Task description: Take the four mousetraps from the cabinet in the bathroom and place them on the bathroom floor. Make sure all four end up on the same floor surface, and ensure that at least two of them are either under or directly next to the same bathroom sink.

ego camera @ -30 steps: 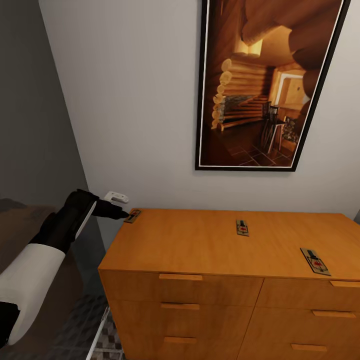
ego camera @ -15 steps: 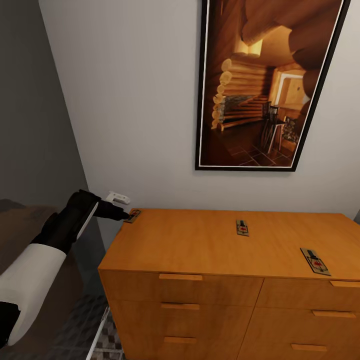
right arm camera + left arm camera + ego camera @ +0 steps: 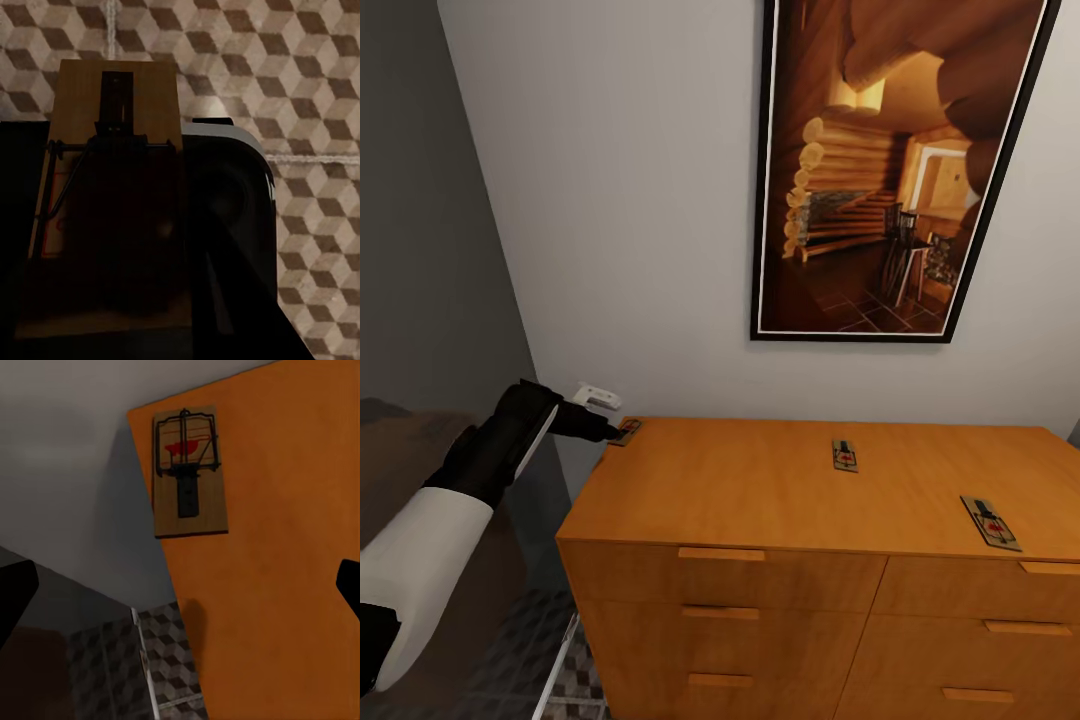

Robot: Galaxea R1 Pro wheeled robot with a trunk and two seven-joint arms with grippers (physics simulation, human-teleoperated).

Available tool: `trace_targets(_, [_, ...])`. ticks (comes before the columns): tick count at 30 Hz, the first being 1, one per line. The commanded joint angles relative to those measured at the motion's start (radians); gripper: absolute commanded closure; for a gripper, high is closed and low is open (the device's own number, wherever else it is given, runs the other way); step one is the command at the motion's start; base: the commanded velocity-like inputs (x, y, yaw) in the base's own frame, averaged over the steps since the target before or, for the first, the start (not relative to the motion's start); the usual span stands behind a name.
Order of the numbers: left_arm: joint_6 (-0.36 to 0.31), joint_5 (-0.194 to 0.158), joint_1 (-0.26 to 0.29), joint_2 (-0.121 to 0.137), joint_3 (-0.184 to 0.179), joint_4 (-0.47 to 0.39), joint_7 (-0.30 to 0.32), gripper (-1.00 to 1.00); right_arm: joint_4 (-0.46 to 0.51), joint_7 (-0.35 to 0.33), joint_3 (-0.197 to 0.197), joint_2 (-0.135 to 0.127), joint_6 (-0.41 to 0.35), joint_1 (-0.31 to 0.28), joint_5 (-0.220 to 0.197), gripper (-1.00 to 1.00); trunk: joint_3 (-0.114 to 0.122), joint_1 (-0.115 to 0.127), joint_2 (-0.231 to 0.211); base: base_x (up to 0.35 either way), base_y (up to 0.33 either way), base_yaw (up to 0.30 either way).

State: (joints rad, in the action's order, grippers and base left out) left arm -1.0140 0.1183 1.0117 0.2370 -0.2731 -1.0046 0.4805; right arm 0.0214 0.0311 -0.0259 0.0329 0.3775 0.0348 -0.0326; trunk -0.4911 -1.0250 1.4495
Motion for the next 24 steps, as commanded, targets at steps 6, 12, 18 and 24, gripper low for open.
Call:
trace_targets(6, [-0.001,0.011,0.001,0.001,-0.005,0.0,0.009,-1.0,0.002,0.001,-0.003,0.001,0.001,0.0,-0.006,1.0,-0.001,0.0,0.001,0.008,0.0,0.0])
trace_targets(12, [-0.001,0.011,0.001,0.001,-0.012,0.013,0.009,-1.0,0.002,0.001,-0.003,0.001,0.001,0.0,-0.006,1.0,-0.001,0.0,0.001,0.082,0.0,0.0])
trace_targets(18, [-0.001,0.011,0.001,0.001,-0.012,0.02,0.009,-1.0,0.002,0.001,-0.003,0.001,0.001,0.0,-0.006,1.0,-0.001,0.0,0.001,0.1,0.0,0.0])
trace_targets(24, [-0.001,0.011,0.001,0.0,-0.012,0.029,0.009,-1.0,0.002,0.001,-0.003,0.001,0.001,0.0,-0.006,1.0,-0.001,0.0,0.001,0.085,0.0,0.0])
